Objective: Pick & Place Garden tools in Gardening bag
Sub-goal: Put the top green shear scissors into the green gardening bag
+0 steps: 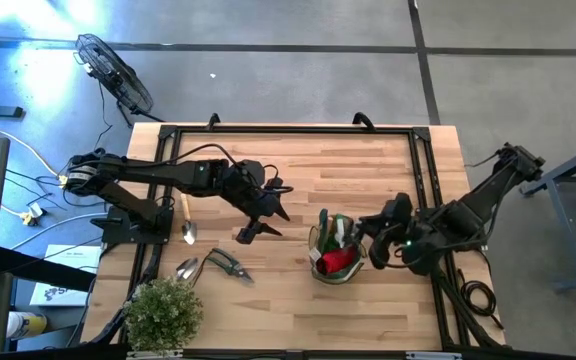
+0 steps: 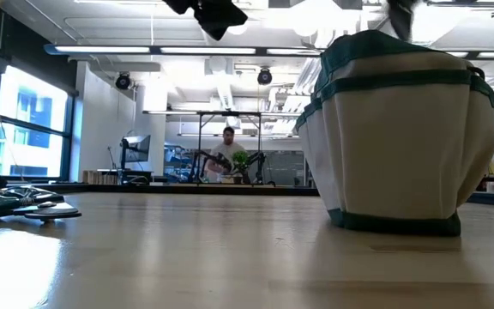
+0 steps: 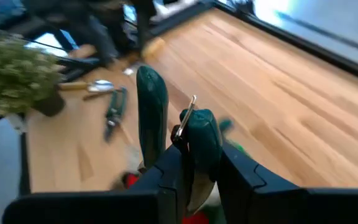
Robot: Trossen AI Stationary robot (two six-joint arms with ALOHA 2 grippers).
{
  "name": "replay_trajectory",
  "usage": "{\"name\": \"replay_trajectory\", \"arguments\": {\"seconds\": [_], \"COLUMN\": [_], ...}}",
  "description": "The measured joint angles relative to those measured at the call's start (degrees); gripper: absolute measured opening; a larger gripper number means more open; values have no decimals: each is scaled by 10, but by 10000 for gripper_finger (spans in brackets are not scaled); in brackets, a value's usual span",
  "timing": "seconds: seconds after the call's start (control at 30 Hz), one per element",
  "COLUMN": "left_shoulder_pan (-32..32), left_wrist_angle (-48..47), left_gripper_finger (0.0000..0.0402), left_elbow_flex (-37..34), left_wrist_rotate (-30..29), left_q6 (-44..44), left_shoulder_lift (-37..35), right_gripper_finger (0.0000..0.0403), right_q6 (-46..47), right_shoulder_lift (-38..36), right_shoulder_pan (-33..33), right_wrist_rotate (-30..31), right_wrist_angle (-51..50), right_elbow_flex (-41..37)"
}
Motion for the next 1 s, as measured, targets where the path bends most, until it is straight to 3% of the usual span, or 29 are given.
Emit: {"name": "replay_trajectory", "arguments": {"seconds": [0.17, 1.0], "left_shoulder_pan": [0, 0], "left_wrist_angle": [-1, -21], "left_gripper_finger": [205, 205], "left_elbow_flex": [0, 0], "left_wrist_rotate": [0, -18], "left_q6": [0, 0], "left_shoulder_lift": [0, 0], "right_gripper_finger": [54, 54], "right_q6": [99, 76], "right_shoulder_lift": [-3, 71], "right_shoulder_pan": [0, -101], "right_wrist_rotate": [-7, 4], "right_wrist_angle": [-92, -134], "right_elbow_flex": [0, 0]}}
